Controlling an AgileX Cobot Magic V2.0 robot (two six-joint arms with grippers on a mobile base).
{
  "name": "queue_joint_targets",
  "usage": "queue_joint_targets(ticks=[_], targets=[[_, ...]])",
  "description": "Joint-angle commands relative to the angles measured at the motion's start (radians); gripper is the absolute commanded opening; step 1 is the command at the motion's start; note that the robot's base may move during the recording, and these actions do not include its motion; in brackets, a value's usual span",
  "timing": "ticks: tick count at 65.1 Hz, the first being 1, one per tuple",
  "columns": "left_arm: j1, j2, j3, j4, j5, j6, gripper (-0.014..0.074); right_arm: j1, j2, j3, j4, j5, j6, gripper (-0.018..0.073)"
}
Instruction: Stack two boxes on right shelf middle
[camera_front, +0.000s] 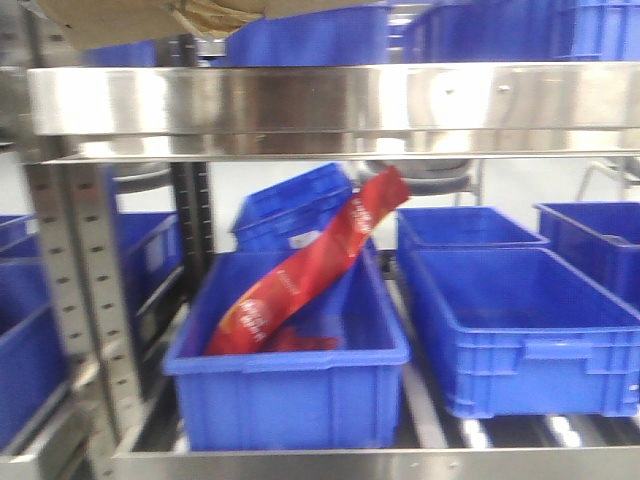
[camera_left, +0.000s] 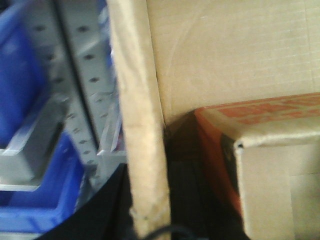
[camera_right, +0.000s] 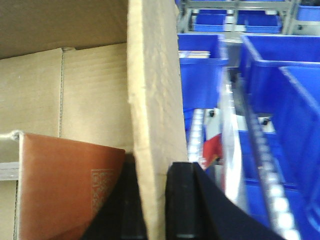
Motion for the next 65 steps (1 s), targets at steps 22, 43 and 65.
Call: queue_joint_targets(ticks=[22, 43, 65], targets=[[-0.005, -0.008, -0.012, -0.019, -0.041, 0.006, -0.0111, 0.010, -0.015, -0.009, 0.016, -0.138, 0.009, -0.0154], [-0.005, -0.008, -0.012, -0.019, -0.041, 0.006, -0.0111, 0.010, -0.015, -0.009, 0.016, -0.138, 0.009, -0.0154], [-0.005, -0.008, -0.012, -0.019, -0.041, 0.006, -0.0111, 0.010, -0.015, -0.009, 0.016, -0.138, 0.009, -0.0154]])
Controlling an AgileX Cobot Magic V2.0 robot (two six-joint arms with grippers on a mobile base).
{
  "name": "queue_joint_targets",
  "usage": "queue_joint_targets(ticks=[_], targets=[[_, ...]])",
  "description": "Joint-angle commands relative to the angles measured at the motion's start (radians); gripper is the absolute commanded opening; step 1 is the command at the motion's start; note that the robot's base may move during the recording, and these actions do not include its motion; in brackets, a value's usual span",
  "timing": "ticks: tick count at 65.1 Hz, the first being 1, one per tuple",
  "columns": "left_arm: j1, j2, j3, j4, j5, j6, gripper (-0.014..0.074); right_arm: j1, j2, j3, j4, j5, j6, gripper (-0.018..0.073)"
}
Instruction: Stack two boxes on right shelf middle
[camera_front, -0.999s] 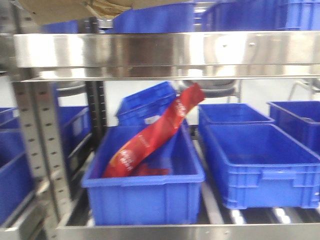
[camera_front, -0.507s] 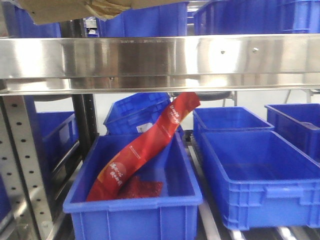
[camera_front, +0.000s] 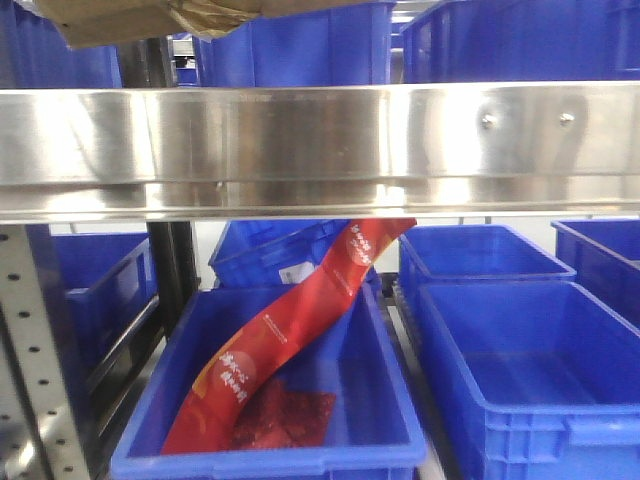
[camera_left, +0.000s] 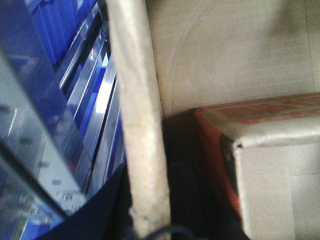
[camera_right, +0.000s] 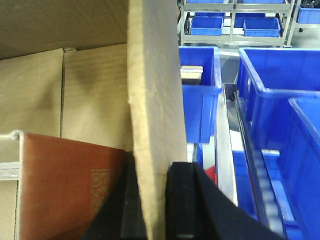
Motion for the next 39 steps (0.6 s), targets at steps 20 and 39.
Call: queue_joint_targets(ticks=[20, 39], targets=[[-0.005, -0.007, -0.012, -0.022, -0.041, 0.006, -0.0111, 0.010, -0.015, -0.009, 0.016, -0.130, 0.009, -0.0154], [-0.005, -0.007, -0.012, -0.022, -0.041, 0.006, -0.0111, 0.010, -0.015, -0.009, 0.016, -0.130, 0.009, -0.0154]])
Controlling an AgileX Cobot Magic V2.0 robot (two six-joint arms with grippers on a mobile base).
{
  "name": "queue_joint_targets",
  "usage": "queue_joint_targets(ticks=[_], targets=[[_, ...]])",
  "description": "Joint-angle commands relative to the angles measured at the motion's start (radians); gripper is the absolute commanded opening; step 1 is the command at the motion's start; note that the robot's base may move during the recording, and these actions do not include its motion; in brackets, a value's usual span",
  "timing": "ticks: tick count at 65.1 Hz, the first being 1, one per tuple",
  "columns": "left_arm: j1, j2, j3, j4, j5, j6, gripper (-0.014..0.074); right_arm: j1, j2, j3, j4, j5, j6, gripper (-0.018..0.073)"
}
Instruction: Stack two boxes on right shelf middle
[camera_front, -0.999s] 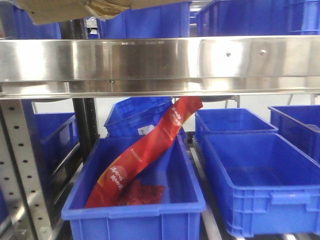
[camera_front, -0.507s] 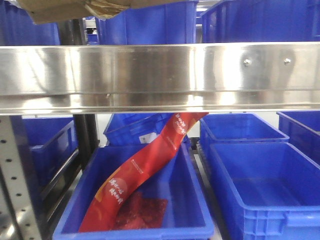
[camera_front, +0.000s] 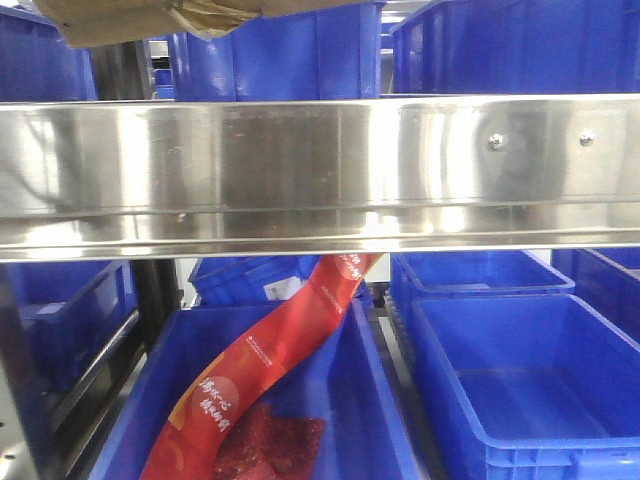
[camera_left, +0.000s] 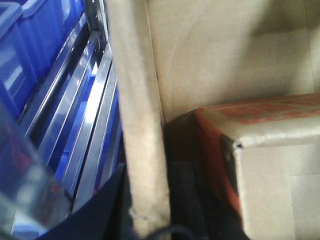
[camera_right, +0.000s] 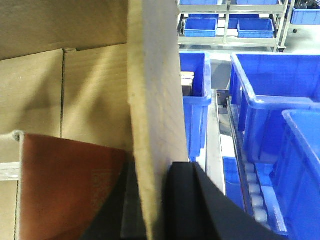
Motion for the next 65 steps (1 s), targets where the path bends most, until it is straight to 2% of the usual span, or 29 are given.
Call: queue_joint_targets(ticks=[1, 13, 25, 39, 44, 48, 57, 60, 65], targets=[[-0.005, -0.007, -0.012, -0.024, -0.041, 0.006, -0.0111, 0.010, -0.015, -0.009, 0.016, -0.128, 0.009, -0.0154], [-0.005, -0.007, -0.012, -0.024, -0.043, 0.006, -0.0111, 0.010, -0.015, -0.009, 0.016, -0.119, 0.009, -0.0154], [-0.005, -0.007, -0.012, -0.004, -0.079, 0.006, -0.0111, 0.010, -0.006, -0.009, 0.106, 0.166, 0.009, -0.0154], [0.003, -0.006, -0.012, 0.026, -0.108, 0.006, -0.0111, 0.010, 0.030, -0.009, 0.115, 0.262, 0.009, -0.0154], [0.031, 0.000, -0.012, -0.028, -0.089, 0.007, -0.0111, 0.010, 0.046, -0.009, 0.118, 0.266, 0.009, -0.0154], [0.075, 0.006, -0.012, -0.133, -0.083, 0.032, -0.0111, 0.010, 0.060, -0.009, 0.118, 0.266, 0.009, -0.0154], [0.151, 0.028, -0.012, -0.342, -0.071, 0.222, -0.0111, 0.010, 0.091, -0.009, 0.136, 0.265, 0.009, -0.0154], [0.163, 0.038, -0.012, -0.365, -0.053, 0.266, -0.0111, 0.010, 0.094, -0.009, 0.136, 0.264, 0.009, -0.0153], [0.163, 0.055, -0.012, -0.363, -0.026, 0.273, -0.0111, 0.008, 0.098, -0.009, 0.136, 0.261, 0.009, -0.0118]])
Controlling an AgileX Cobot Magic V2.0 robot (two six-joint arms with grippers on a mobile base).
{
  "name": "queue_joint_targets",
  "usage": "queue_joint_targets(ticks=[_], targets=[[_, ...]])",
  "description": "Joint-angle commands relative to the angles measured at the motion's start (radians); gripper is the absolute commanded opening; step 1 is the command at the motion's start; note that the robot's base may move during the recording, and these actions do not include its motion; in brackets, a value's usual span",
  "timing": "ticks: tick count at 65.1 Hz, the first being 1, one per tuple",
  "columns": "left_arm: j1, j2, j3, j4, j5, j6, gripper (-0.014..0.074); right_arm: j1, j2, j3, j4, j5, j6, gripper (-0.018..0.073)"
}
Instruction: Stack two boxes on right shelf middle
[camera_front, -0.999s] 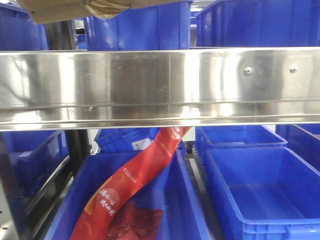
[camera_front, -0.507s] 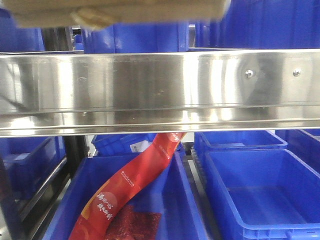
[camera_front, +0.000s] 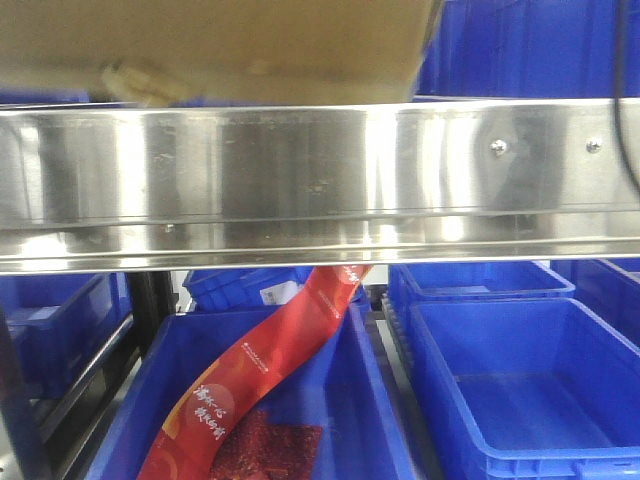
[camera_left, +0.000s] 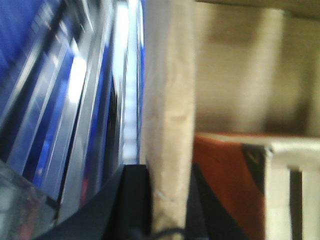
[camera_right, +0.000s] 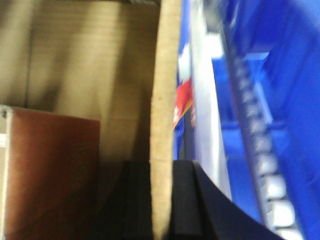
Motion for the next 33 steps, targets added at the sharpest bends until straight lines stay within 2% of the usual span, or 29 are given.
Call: queue_joint_targets(ticks=[1, 6, 13, 16, 22, 26, 33], targets=[[0.002, 0.006, -0.012, -0.077, -0.027, 0.033, -0.0111, 0.000, 0.001, -0.009, -0.006, -0.033, -0.002, -0.0106], [0.002, 0.019, -0.012, -0.077, -0.013, 0.033, -0.0111, -0.005, 0.001, -0.009, -0.006, -0.044, -0.002, -0.0007], [0.002, 0.030, -0.012, -0.077, -0.011, 0.033, -0.0075, -0.014, 0.007, -0.009, -0.006, -0.074, -0.002, 0.0197], [0.002, 0.032, -0.012, -0.077, -0.011, 0.033, 0.0001, -0.021, 0.009, -0.009, -0.006, -0.080, -0.002, 0.0290], [0.002, 0.032, -0.012, -0.075, -0.014, 0.033, 0.0169, -0.021, 0.009, -0.009, -0.008, -0.084, -0.002, 0.0407], [0.002, 0.032, -0.012, -0.075, -0.020, 0.033, 0.0277, -0.021, 0.009, -0.009, -0.015, -0.093, -0.002, 0.0454], [0.002, 0.032, -0.012, -0.073, -0.026, 0.033, 0.0401, -0.021, 0.009, -0.010, -0.034, -0.097, -0.002, 0.0482]])
